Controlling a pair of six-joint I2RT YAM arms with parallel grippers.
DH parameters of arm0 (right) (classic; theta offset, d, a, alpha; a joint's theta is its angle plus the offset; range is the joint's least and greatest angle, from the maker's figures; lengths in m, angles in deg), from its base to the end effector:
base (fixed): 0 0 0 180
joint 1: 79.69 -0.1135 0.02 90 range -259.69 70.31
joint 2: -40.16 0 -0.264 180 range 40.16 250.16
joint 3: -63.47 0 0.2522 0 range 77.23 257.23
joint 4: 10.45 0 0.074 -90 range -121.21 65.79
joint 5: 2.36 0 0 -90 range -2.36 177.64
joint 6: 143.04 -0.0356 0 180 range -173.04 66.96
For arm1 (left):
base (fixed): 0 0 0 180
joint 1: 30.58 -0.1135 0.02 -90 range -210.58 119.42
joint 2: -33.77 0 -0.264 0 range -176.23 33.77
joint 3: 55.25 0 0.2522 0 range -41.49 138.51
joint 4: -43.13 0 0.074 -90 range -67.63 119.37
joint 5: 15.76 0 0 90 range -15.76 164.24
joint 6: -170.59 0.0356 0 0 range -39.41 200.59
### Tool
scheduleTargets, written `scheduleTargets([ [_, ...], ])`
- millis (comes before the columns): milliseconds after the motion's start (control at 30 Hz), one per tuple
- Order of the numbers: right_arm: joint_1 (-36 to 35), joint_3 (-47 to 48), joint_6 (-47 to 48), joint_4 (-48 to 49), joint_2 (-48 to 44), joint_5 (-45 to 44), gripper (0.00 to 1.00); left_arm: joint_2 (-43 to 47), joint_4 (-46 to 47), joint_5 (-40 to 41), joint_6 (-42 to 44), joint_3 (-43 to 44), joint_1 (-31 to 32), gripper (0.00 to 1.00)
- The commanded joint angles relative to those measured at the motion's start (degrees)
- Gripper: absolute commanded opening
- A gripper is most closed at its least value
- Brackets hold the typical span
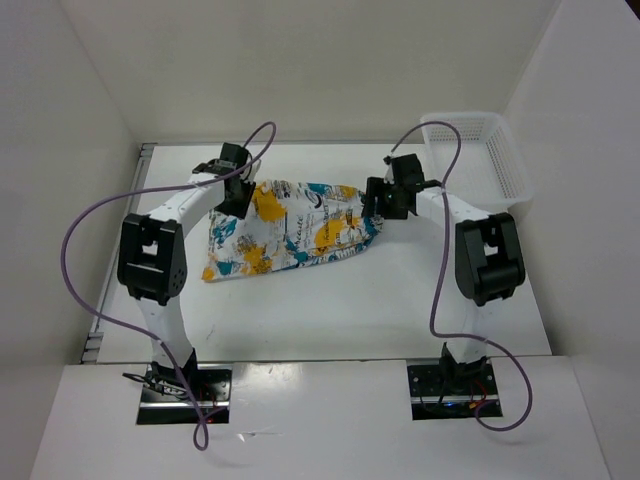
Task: Fold and stack the shorts
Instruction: Fold the shorts
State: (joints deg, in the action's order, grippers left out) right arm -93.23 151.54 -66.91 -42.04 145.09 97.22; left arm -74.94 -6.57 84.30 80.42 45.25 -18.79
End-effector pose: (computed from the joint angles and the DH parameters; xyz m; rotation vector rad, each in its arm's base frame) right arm 0.3892 0.0998 0.2138 -0.0706 2.4432 0.4185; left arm 0.4048 -0.0781 0.2351 0.1949 2.5569 0.1476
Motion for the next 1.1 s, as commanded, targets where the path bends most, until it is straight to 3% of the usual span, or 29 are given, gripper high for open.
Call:
scheduleTargets([
  [0,1.8,-0.1,-4.8,0.6,3.6,2.5,0.75,-3.3,1.9,3.8,0.2,4.7,-1.1,0.46],
  [267,1.8,-0.9,-9.7,0.6,7.4,5.4,0.75,-6.6,0.7,2.1,0.2,7.8,-0.1,0.46],
  [367,1.8,-0.9,-9.7,0.1,8.0,5.4,0.66,-7.2,0.7,2.1,0.2,7.8,-0.1,0.46],
  [533,1.8,-4.8,-10.2,-1.1,8.5,6.6,0.6,-8.4,0.2,2.6,0.2,9.0,-0.1,0.46],
  [667,1.8,-7.5,-9.4,0.2,8.5,7.6,0.49,-8.9,0.2,2.6,0.2,9.5,-0.1,0.46],
  [800,1.8,-5.7,-6.1,1.3,8.5,6.5,0.13,-8.9,0.2,2.6,0.2,9.5,-0.1,0.46],
  [833,1.8,-4.9,-4.8,1.3,8.5,6.5,0.09,-8.9,0.2,2.6,0.2,9.5,-0.1,0.47],
  [1067,6.1,4.4,10.6,-2.7,2.5,1.9,0.0,-9.9,1.4,4.4,0.2,12.1,-0.1,0.47],
])
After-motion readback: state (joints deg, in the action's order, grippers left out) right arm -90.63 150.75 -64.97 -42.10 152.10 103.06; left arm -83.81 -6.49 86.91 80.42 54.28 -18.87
